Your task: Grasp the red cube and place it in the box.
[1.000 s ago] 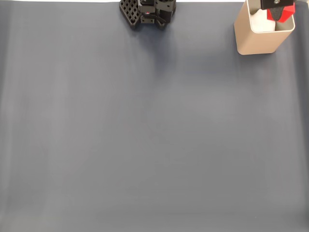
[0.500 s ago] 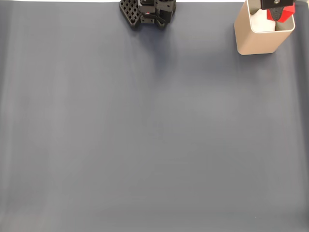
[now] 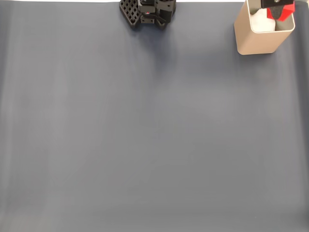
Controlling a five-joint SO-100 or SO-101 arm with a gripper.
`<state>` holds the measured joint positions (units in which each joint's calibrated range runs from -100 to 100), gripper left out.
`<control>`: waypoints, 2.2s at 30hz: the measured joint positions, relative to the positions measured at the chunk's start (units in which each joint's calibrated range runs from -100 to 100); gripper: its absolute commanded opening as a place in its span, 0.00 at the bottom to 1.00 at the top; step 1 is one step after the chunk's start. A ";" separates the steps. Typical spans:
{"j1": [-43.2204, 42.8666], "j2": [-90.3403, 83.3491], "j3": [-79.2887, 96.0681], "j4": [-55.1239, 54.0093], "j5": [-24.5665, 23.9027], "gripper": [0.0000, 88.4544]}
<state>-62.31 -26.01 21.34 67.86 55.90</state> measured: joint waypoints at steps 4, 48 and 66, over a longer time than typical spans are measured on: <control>-0.30 -0.09 0.99 0.00 -0.29 0.03; -0.67 -2.08 2.08 -2.23 -2.74 0.36; -0.67 -2.17 3.16 -2.86 -2.98 0.40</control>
<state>-62.98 -28.18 24.50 65.00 52.92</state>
